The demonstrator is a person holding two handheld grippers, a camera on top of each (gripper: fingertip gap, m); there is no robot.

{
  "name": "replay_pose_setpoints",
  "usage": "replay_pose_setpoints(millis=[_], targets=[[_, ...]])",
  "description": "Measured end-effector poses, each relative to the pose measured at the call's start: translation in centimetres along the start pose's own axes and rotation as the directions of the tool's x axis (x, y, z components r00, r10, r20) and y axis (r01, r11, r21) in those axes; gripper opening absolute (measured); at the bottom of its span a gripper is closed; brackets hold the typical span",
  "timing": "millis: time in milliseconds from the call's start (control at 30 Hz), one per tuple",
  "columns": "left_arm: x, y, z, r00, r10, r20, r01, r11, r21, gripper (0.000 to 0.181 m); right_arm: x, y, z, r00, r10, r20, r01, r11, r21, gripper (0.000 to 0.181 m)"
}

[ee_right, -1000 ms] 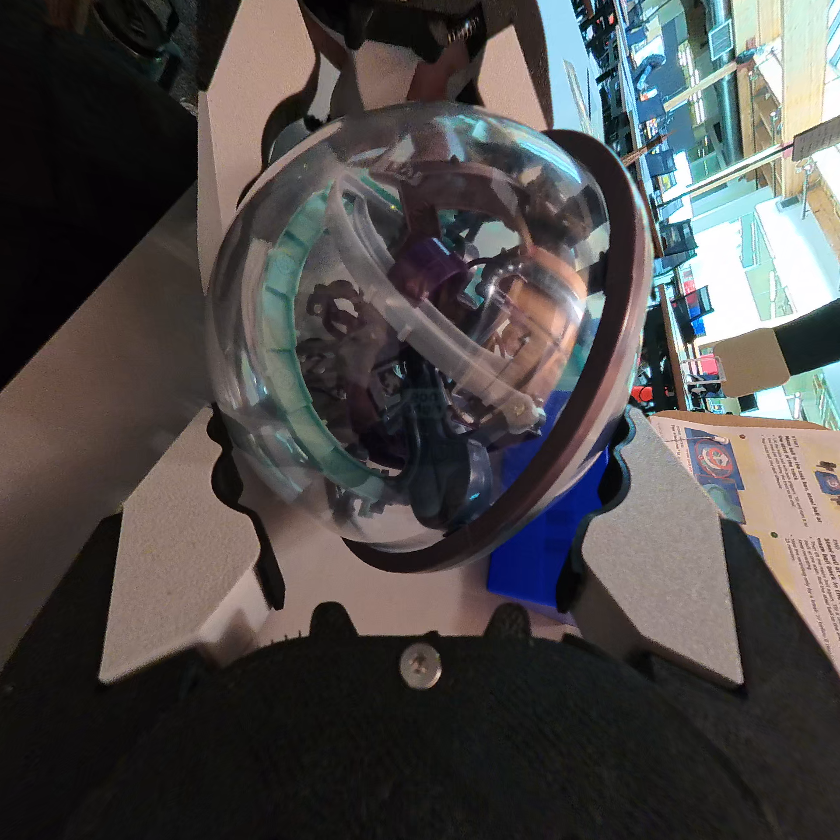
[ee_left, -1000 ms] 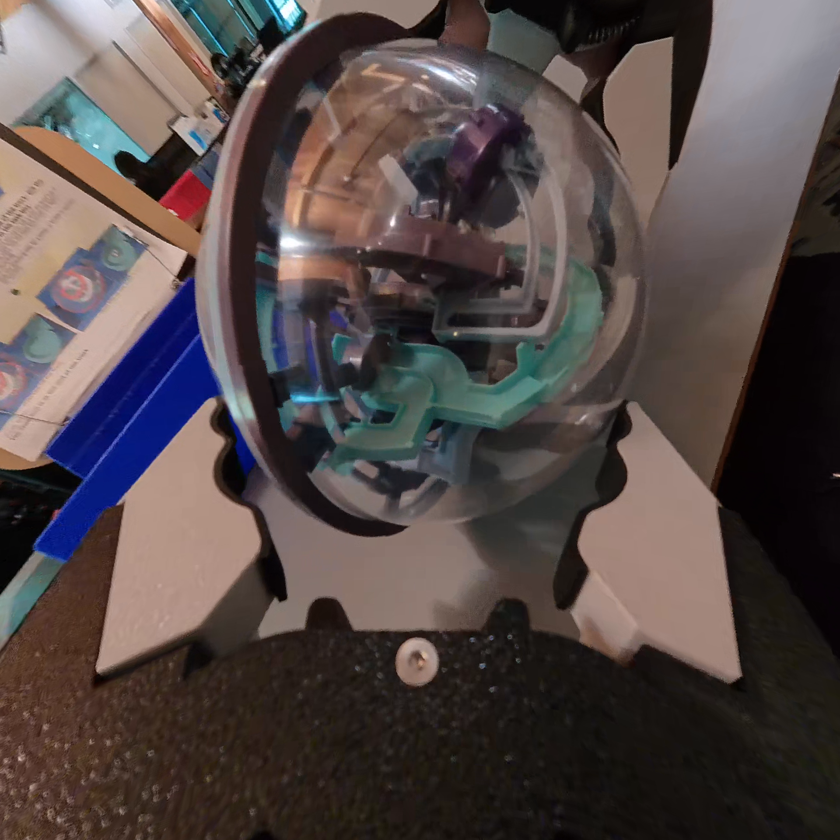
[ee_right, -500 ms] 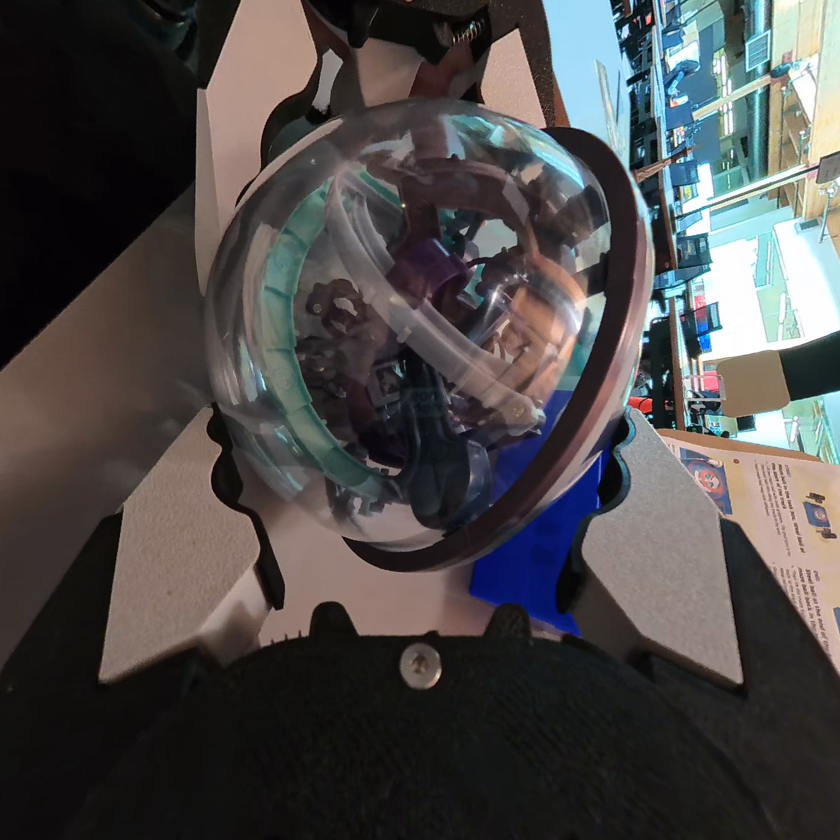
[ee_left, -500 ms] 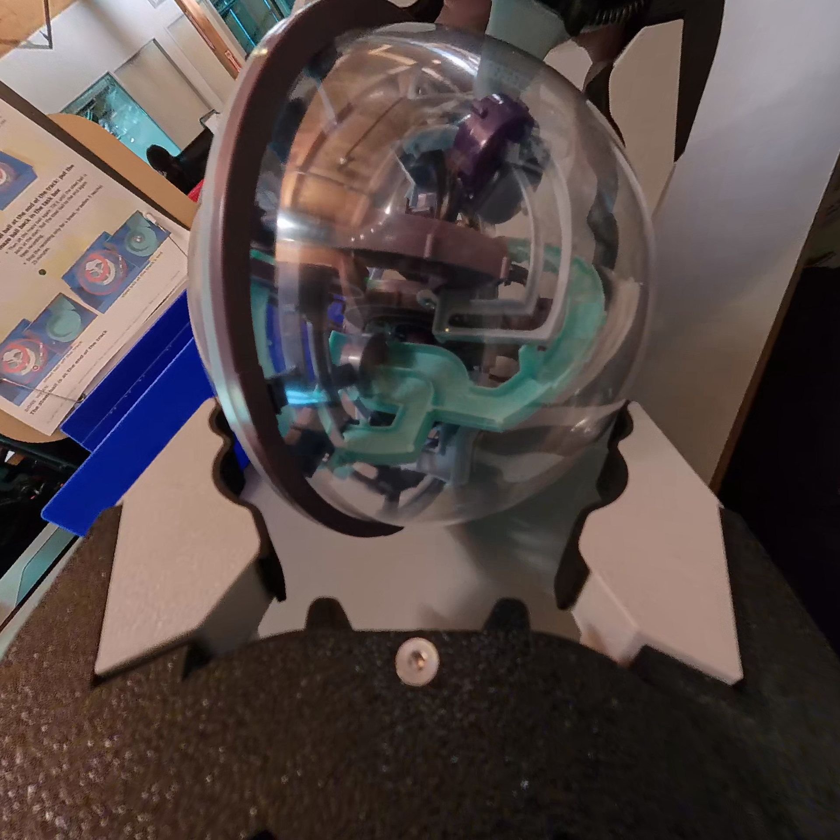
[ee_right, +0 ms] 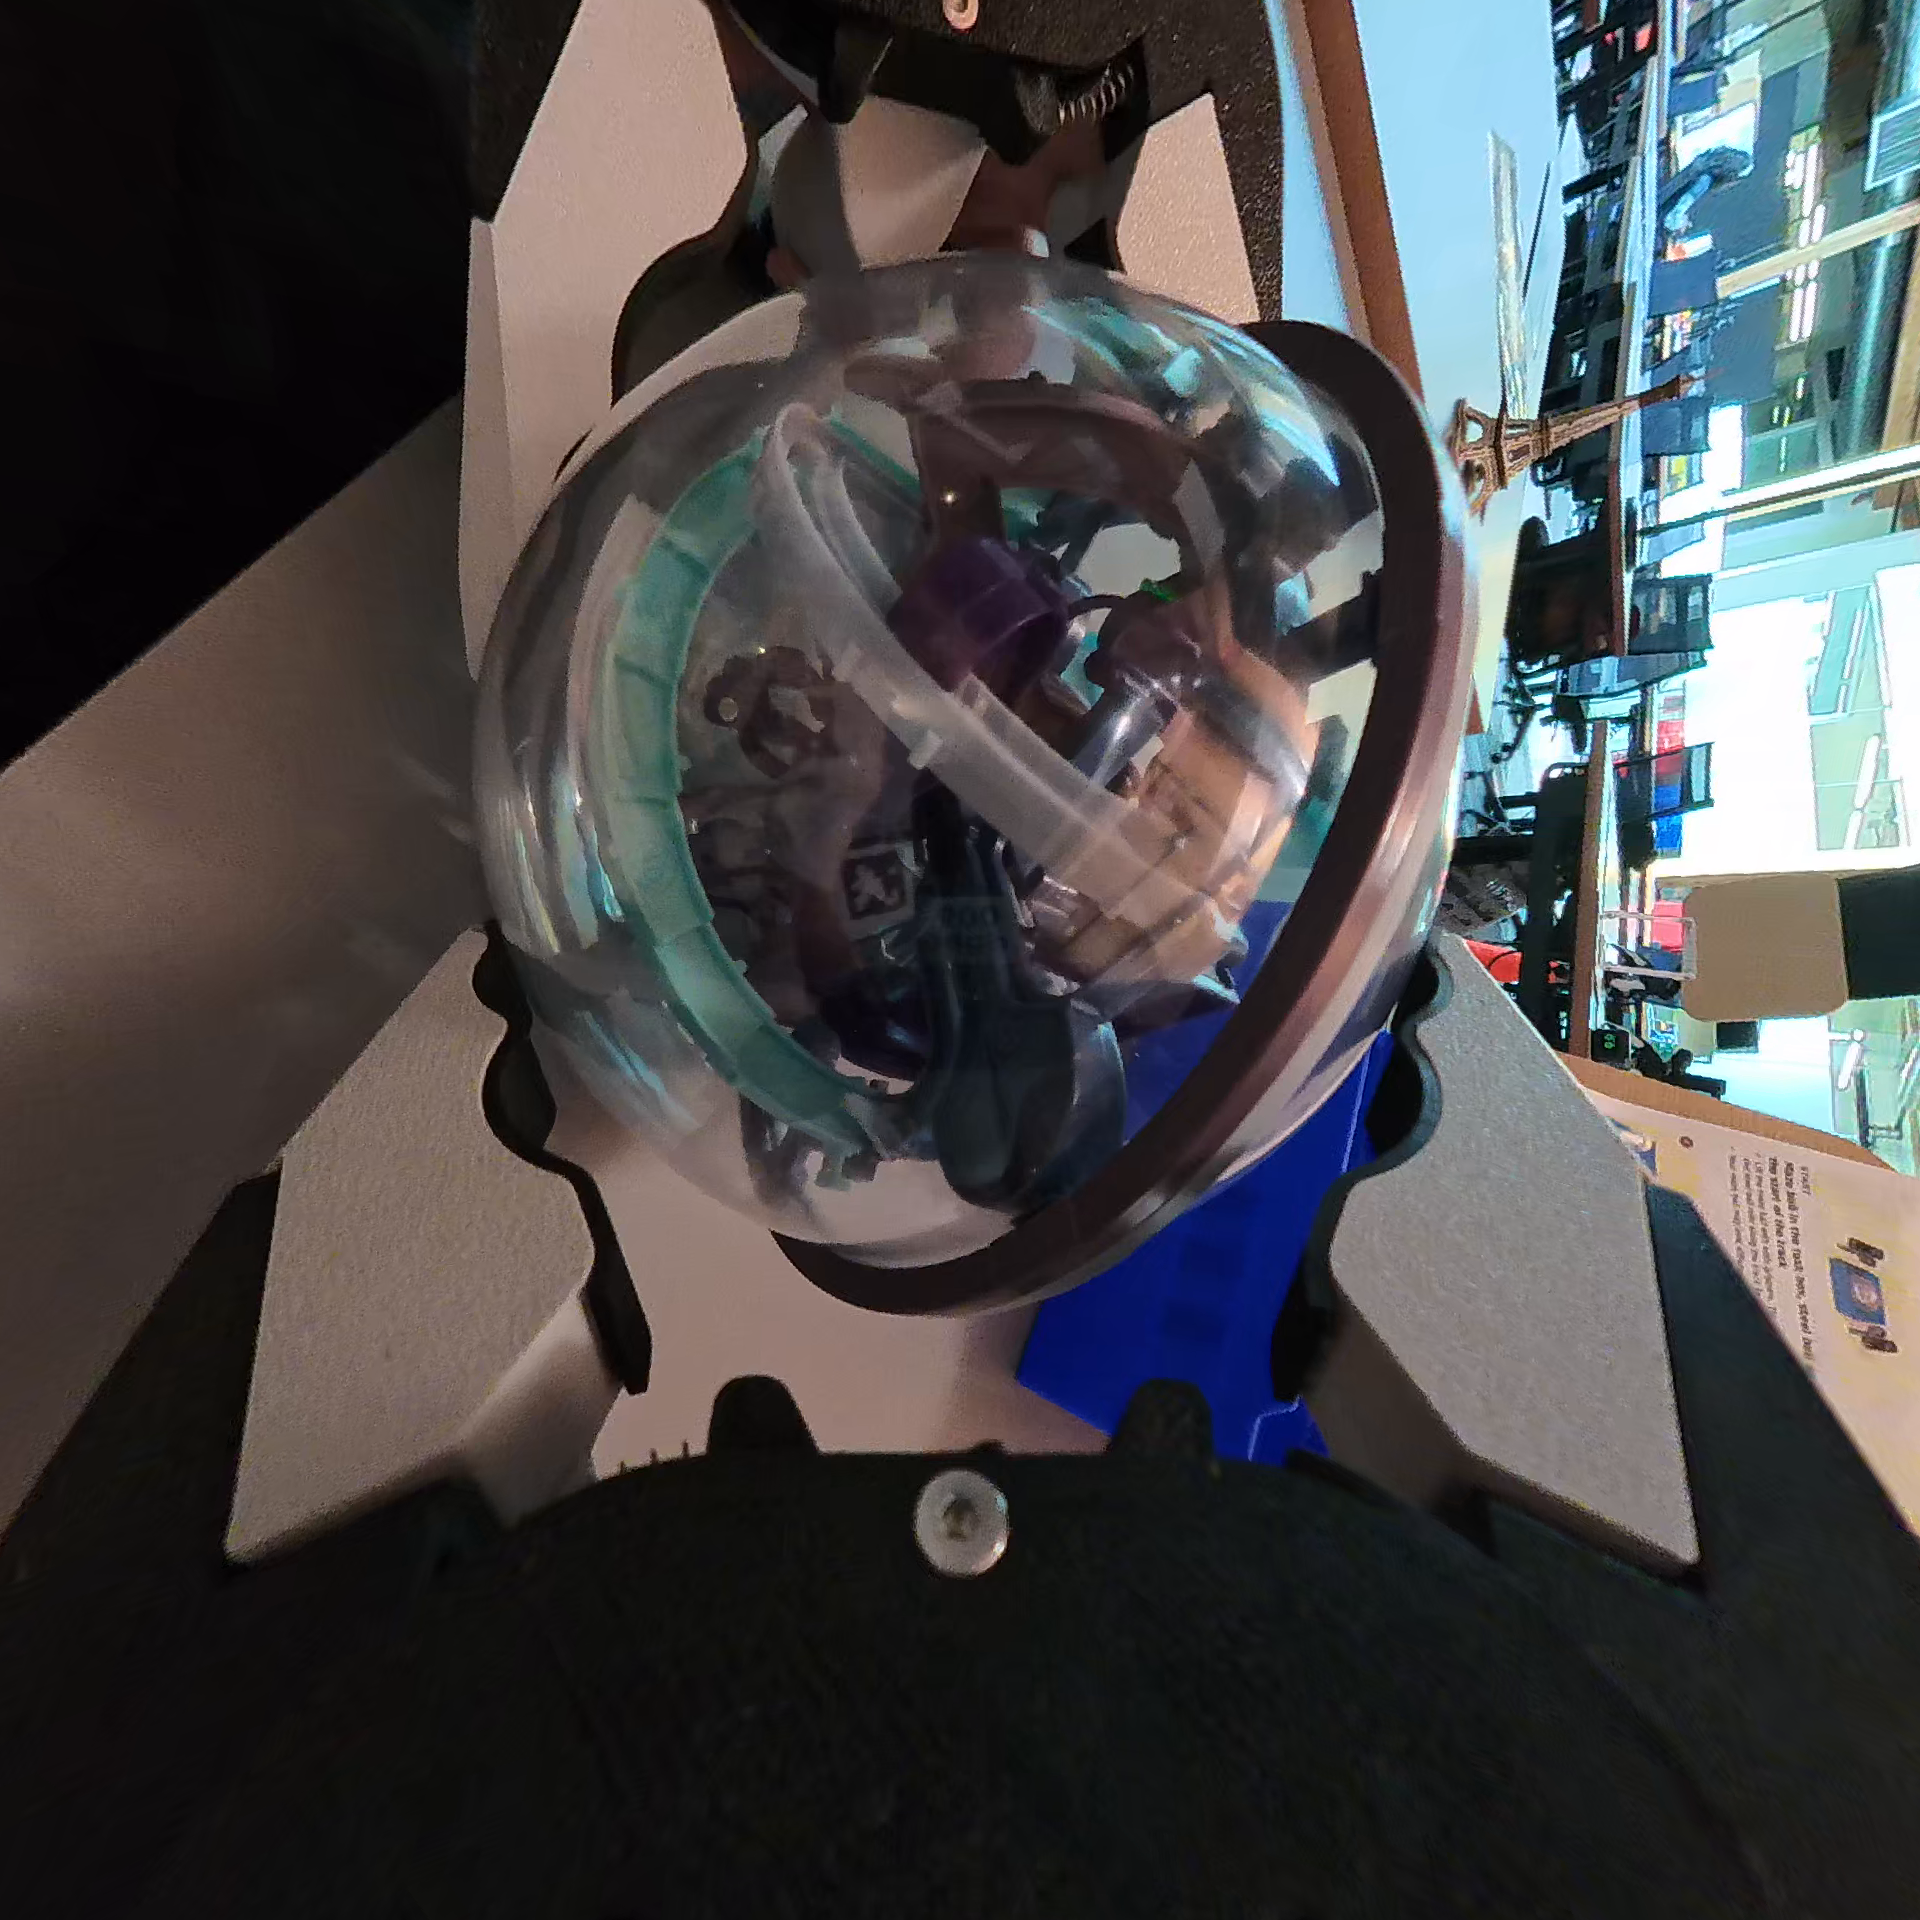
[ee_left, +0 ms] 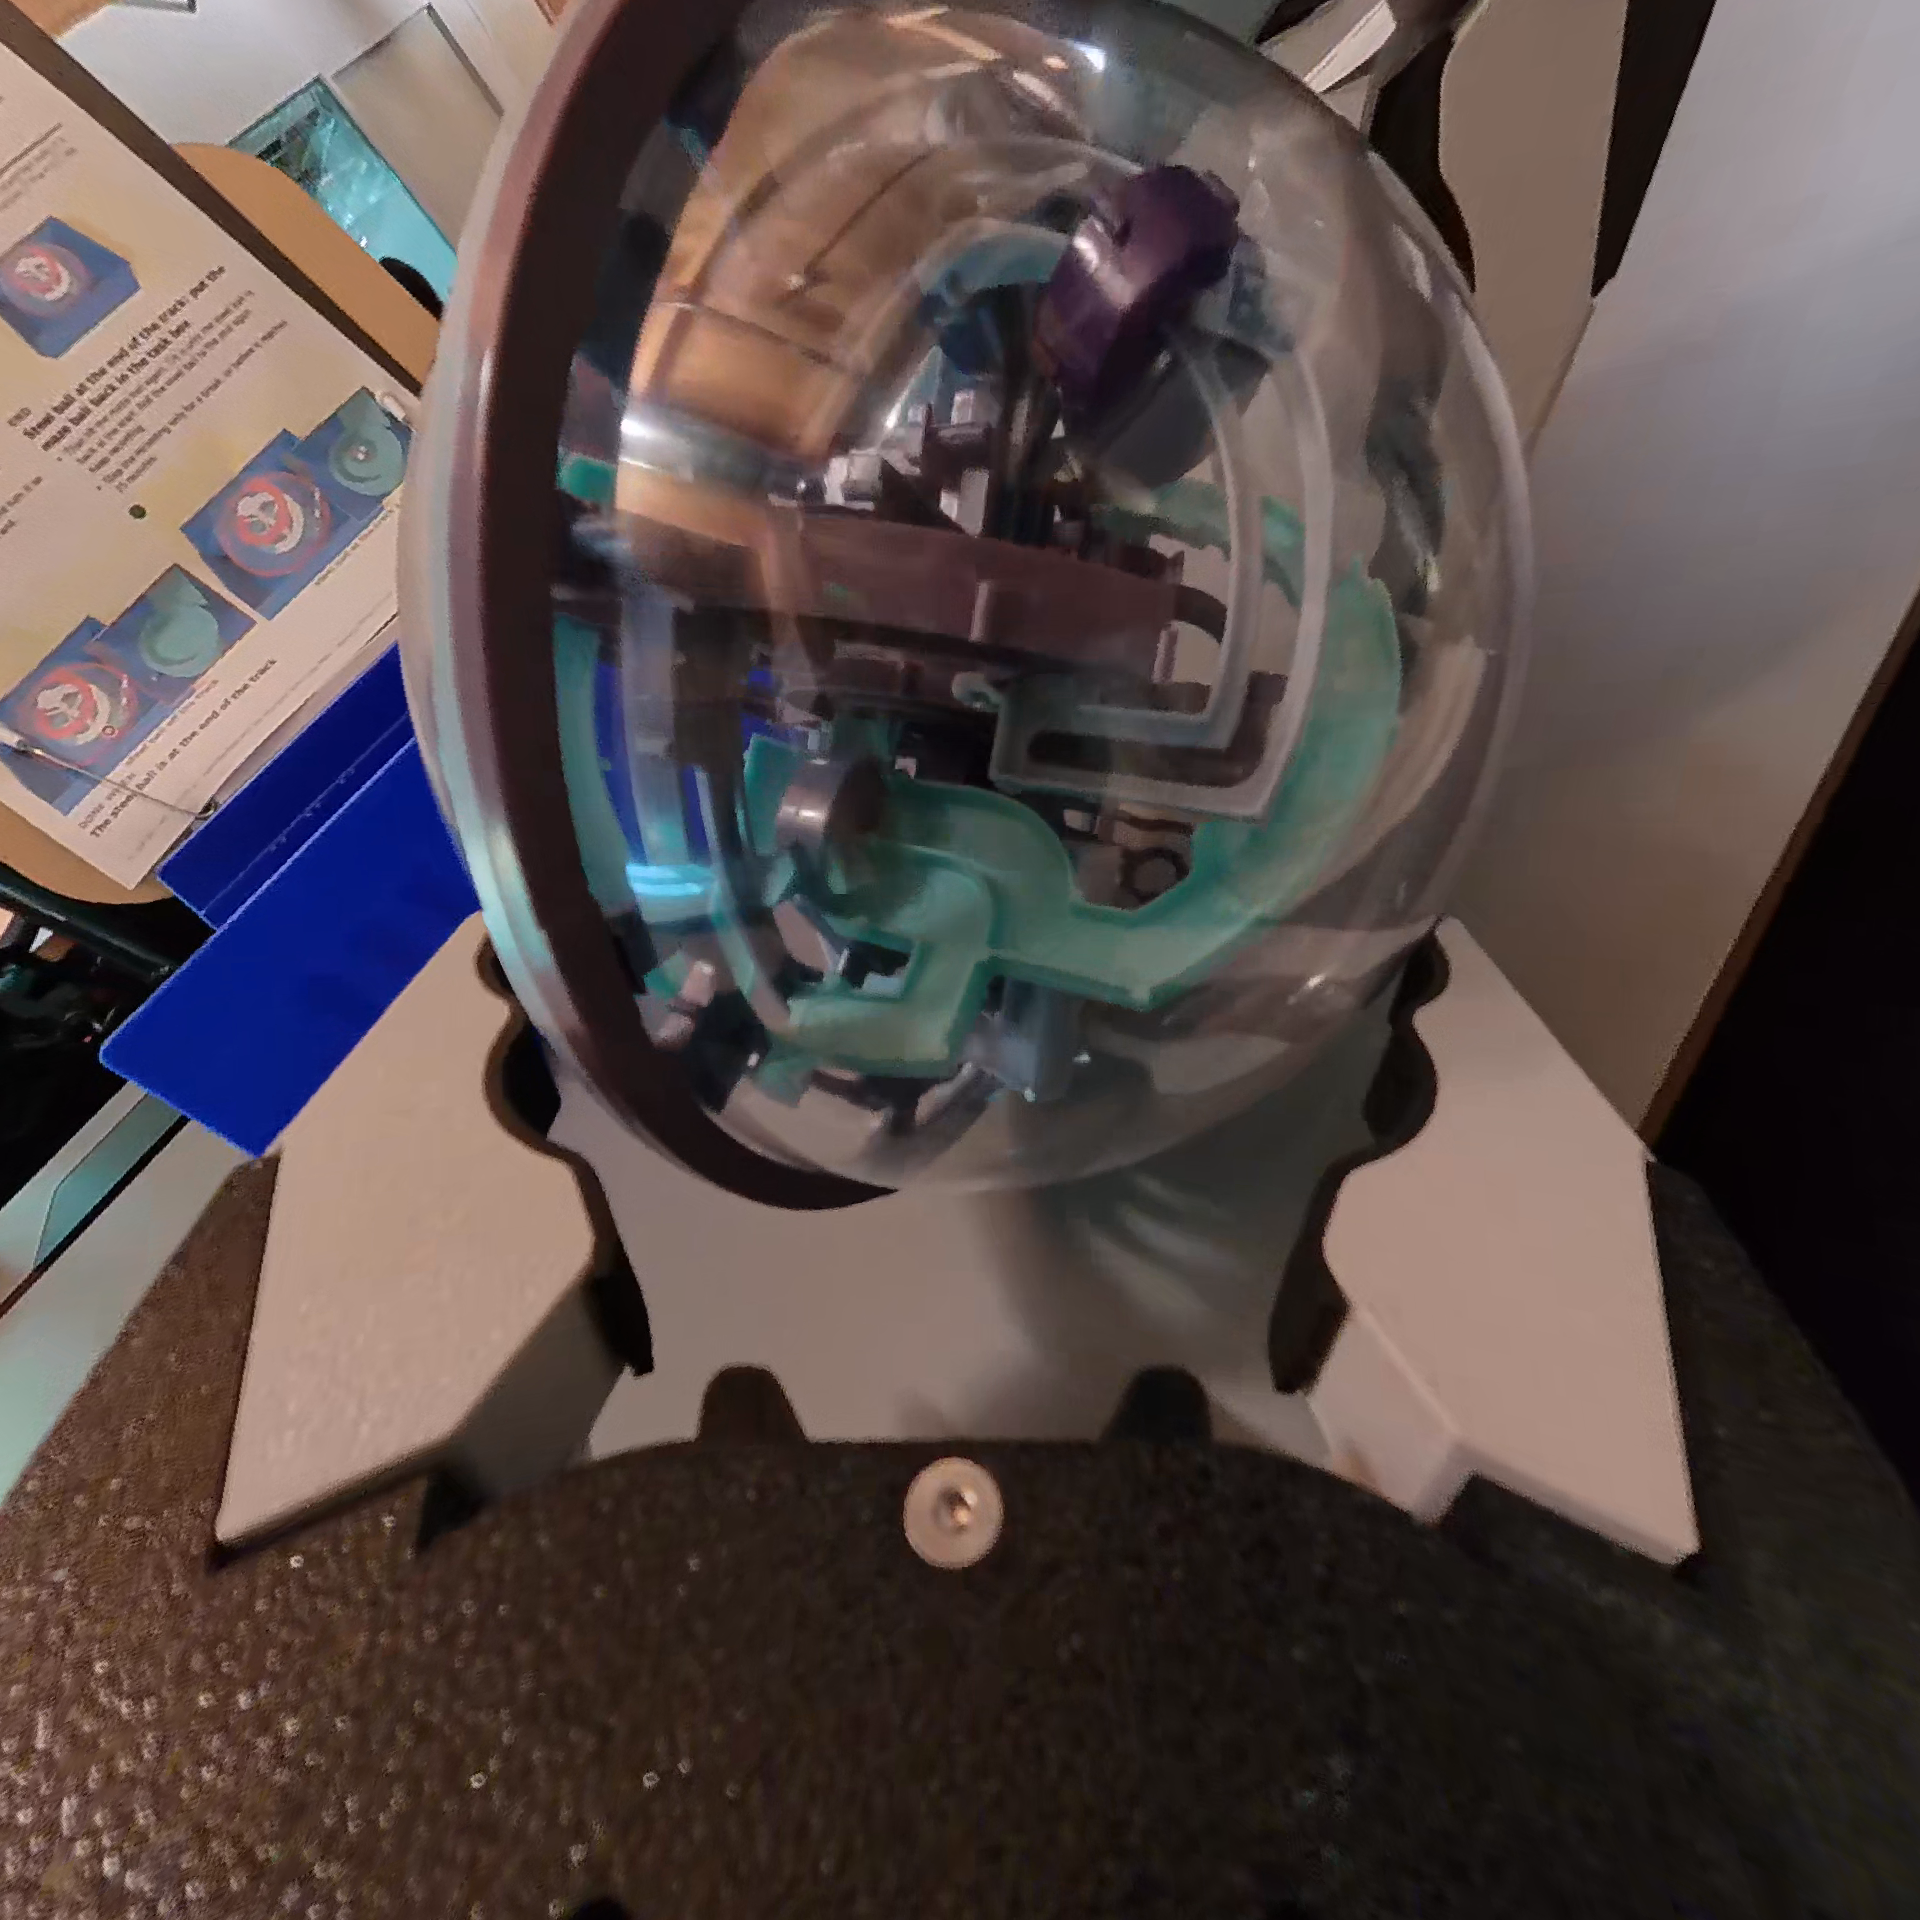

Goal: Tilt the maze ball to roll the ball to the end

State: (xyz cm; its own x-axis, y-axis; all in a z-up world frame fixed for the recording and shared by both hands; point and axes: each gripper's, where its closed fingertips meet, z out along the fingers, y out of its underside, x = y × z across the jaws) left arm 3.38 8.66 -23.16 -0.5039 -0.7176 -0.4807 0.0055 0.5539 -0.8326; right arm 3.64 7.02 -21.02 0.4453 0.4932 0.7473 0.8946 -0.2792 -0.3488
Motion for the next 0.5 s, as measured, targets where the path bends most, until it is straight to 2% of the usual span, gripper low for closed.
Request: replay_pose_setpoints(millis=[500], targets=[[0.15, 0.43, -0.37, 1.000, 0.030, 0.005, -0.030, 0.999, -0.022, 0.155, -0.29, -0.54, 0.03, 0.999, -0.040, -0.027, 0.040, 0.999, -0.005, 0.157]])
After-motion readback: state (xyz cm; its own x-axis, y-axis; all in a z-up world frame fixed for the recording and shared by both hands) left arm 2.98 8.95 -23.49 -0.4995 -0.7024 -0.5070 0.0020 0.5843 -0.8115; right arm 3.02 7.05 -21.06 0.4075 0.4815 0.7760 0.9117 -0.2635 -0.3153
